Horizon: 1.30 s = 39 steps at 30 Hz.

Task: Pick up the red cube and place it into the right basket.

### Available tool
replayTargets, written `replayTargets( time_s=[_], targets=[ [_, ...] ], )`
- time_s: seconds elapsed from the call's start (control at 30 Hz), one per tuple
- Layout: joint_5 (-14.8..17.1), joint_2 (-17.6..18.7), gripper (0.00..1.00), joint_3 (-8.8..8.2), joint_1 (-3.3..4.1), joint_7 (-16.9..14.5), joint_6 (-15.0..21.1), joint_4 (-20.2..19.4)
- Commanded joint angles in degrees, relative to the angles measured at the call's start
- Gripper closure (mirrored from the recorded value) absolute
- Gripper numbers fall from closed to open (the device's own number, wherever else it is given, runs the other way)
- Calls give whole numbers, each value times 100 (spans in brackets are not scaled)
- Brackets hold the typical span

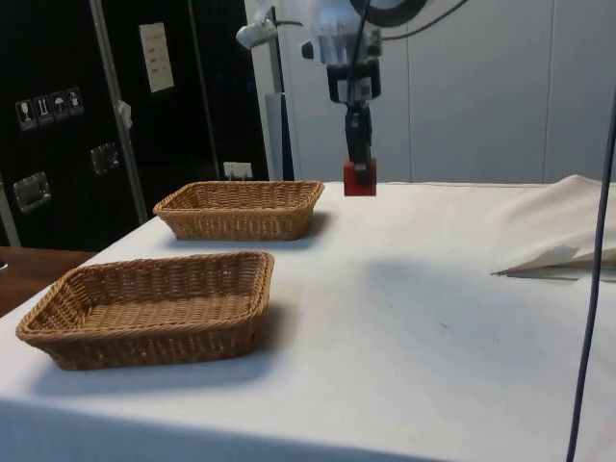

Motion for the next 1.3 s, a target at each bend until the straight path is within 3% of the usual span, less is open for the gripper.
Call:
replayTargets(
  time_s=[0.0, 0.43, 0.6, 0.9, 1.1, 1.17, 1.27],
  targets=[
    [0, -6, 97, 0, 0, 23, -92, 69],
    [69, 97, 97, -17, 0, -40, -607, 693],
    [23, 149, 97, -34, 0, -6, -613, 808],
    [178, 504, 97, -143, -6, -132, -636, 1175],
    [441, 814, 97, -212, -34, -350, -688, 1478],
    [390, 848, 97, -241, -11, -309, -642, 1501],
    [573, 1043, 97, -252, -46, -447, -699, 1713]
  ],
)
